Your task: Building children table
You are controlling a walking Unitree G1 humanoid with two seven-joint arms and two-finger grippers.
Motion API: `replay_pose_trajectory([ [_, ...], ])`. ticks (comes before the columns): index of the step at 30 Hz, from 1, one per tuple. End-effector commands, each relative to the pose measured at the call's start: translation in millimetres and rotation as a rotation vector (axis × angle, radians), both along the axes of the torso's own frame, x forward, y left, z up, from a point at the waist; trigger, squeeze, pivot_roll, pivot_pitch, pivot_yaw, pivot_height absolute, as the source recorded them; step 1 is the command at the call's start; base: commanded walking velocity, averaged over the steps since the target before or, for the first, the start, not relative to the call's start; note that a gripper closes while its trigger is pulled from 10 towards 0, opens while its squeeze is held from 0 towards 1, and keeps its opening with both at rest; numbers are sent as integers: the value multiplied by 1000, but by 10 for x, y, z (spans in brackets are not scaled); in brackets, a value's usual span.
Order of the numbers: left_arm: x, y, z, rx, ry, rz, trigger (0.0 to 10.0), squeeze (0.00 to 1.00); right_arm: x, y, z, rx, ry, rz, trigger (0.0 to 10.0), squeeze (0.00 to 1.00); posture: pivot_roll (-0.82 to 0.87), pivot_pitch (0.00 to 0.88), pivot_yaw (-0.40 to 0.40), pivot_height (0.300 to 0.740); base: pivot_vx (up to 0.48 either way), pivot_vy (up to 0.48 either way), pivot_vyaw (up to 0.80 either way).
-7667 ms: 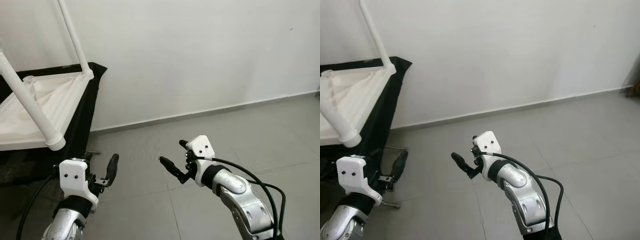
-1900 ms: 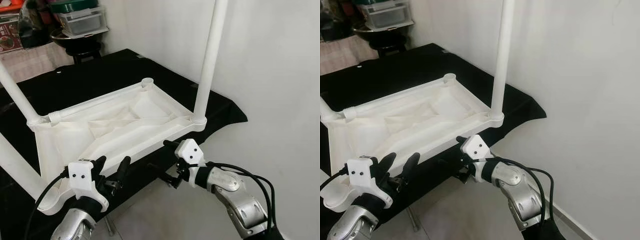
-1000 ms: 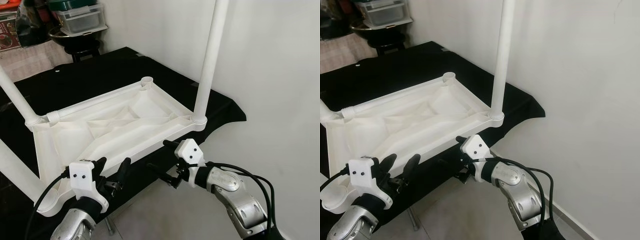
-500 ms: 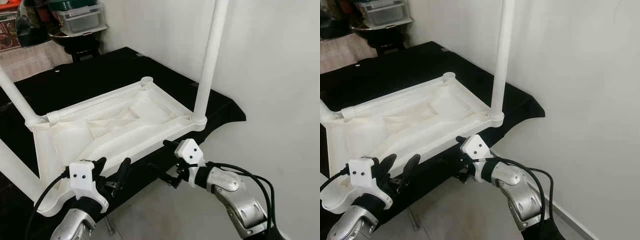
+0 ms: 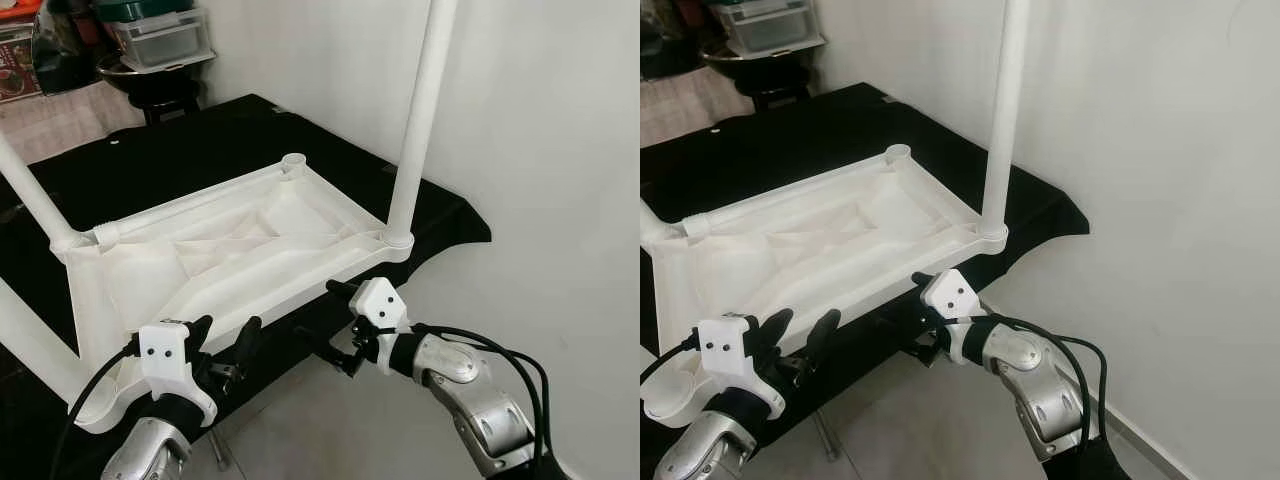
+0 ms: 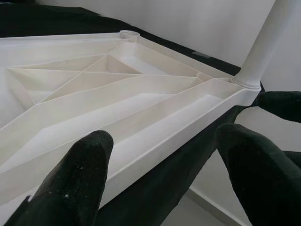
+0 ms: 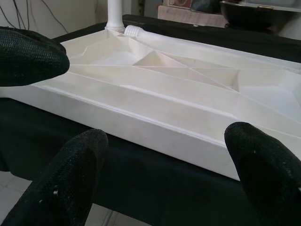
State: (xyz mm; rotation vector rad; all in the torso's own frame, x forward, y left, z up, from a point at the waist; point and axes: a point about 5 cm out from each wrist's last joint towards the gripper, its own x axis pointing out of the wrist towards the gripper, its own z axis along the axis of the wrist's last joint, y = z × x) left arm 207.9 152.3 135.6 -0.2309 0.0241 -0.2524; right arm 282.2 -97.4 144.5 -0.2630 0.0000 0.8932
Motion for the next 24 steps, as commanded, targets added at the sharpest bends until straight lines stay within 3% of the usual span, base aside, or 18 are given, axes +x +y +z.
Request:
replay_pose_trajectory([
  [1, -18, 42, 5, 33, 5, 12, 10000, 0, -4, 9, 21, 24, 6, -4, 10000, 0, -93, 90, 37, 740, 0, 0, 0],
  [7, -8, 77, 11, 57, 4, 41, 10000, 0, 32, -20, 33, 26, 18, -12, 10000, 0, -91, 77, 42, 740, 0, 0, 0],
  [9, -12, 93, 30, 98, 4, 57, 10000, 0, 121, -49, 69, -57, -24, 11, 10000, 0, -77, 72, 49, 740, 0, 0, 0],
  [16, -57, 83, 53, 148, 8, 50, 10000, 0, 217, -61, 202, -176, -78, 120, 10000, 0, -56, 77, 47, 740, 0, 0, 0],
  [17, -103, 81, 62, 159, 16, 59, 10000, 0, 272, -83, 252, -311, -96, 206, 10000, 0, -41, 88, 46, 740, 0, 0, 0],
  [18, -123, 81, 64, 164, 21, 65, 10000, 0, 298, -97, 262, -374, -99, 237, 10000, 0, -39, 90, 45, 740, 0, 0, 0],
  [24, -199, 90, 63, 179, 60, 101, 10000, 0, 418, -78, 269, -520, -71, 264, 10000, 0, -21, 108, 43, 740, 0, 0, 0],
])
